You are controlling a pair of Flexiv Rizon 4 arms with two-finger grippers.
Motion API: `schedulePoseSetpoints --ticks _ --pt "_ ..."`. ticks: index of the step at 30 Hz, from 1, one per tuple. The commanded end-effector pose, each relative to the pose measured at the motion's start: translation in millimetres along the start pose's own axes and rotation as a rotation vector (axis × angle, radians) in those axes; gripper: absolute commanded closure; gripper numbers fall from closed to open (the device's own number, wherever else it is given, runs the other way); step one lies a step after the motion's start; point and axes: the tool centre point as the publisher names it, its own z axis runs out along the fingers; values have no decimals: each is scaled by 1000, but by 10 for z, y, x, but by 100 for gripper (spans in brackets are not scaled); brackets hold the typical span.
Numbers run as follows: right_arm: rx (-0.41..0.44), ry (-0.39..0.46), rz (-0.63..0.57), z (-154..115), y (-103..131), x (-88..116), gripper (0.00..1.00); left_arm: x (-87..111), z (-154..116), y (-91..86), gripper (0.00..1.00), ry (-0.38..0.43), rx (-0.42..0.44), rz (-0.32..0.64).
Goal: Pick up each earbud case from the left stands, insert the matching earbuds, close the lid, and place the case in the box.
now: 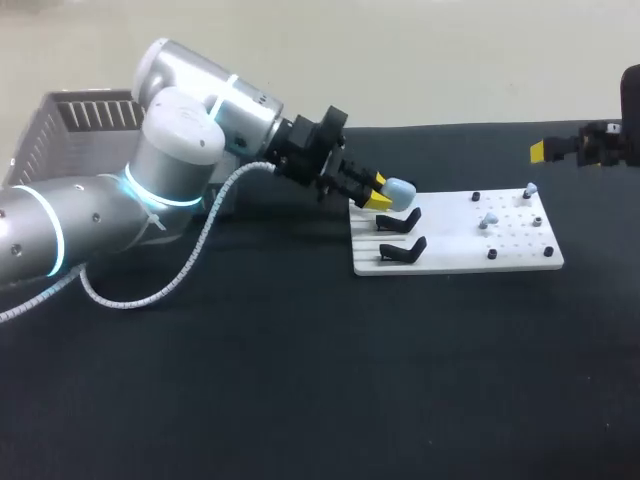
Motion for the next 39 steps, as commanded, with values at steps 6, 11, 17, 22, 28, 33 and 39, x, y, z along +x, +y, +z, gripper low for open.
schedulePoseSetpoints --ticks 6,11,17,22,28,33,39 --pt "2 0 0 -5 2 2 0 -209 -414 -309 100 -114 -112 13" --pt "2 0 0 -5 2 2 0 -364 -586 -407 100 -164 -148 42" --pt "2 0 0 -5 2 2 0 -453 -657 -505 100 -221 -169 30" --pt "2 0 0 -5 2 2 0 -515 -690 -562 100 -243 -189 19" --pt "2 0 0 -5 2 2 0 -553 -695 -590 100 -299 -186 13" --pt "2 0 0 -5 2 2 0 -549 -698 -602 100 -319 -183 7" --pt "2 0 0 -5 2 2 0 -524 -683 -615 100 -336 -166 8"
